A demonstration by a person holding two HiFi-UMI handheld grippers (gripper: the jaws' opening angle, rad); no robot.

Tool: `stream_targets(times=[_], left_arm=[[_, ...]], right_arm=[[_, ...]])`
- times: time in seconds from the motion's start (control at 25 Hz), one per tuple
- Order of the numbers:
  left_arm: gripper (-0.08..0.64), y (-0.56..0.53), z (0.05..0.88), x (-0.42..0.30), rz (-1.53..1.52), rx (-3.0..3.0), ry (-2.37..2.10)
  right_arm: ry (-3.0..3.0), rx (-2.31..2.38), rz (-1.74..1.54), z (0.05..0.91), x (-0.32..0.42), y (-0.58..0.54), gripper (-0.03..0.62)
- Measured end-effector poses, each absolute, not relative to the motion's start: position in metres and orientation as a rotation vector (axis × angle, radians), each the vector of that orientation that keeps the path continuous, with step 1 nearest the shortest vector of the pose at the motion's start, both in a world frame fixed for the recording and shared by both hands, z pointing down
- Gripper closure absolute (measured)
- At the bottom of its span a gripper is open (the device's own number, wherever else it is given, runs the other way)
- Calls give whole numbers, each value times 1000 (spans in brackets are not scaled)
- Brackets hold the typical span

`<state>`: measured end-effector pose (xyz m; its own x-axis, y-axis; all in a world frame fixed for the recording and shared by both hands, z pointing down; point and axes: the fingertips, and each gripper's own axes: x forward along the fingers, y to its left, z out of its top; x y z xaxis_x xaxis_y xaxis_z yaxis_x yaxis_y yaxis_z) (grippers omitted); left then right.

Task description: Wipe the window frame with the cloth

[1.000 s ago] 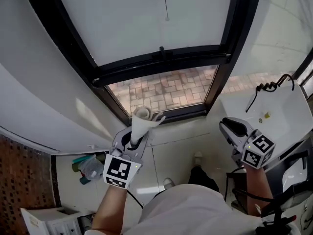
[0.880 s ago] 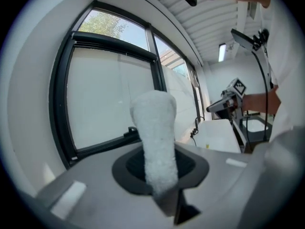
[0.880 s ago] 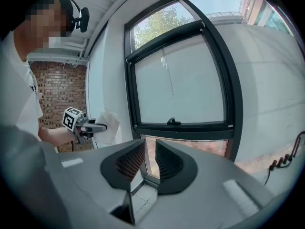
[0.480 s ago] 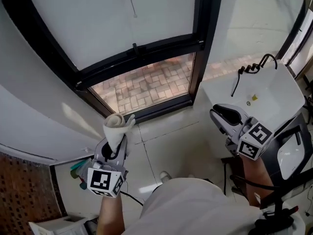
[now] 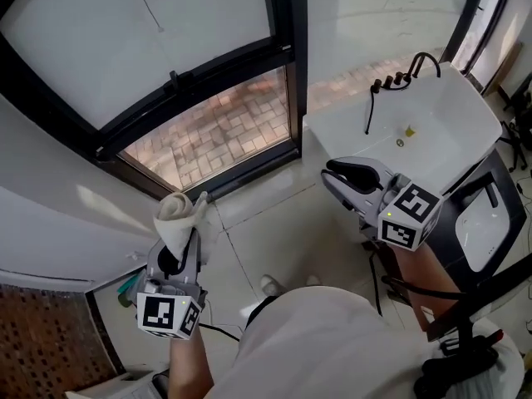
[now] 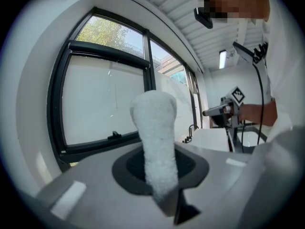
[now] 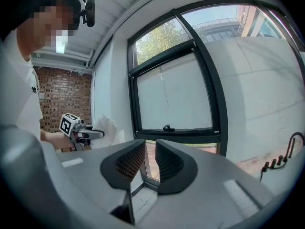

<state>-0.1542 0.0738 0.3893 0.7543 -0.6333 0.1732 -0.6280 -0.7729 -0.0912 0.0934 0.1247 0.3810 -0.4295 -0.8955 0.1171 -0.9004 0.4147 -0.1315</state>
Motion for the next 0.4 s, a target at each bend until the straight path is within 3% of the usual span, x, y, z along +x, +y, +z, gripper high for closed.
stream_targets(times=[0.4], left_arm=[[468, 111, 400, -135, -351, -2877, 1087]], right_arm=[[-2651, 1584, 280, 392, 104, 157, 522]])
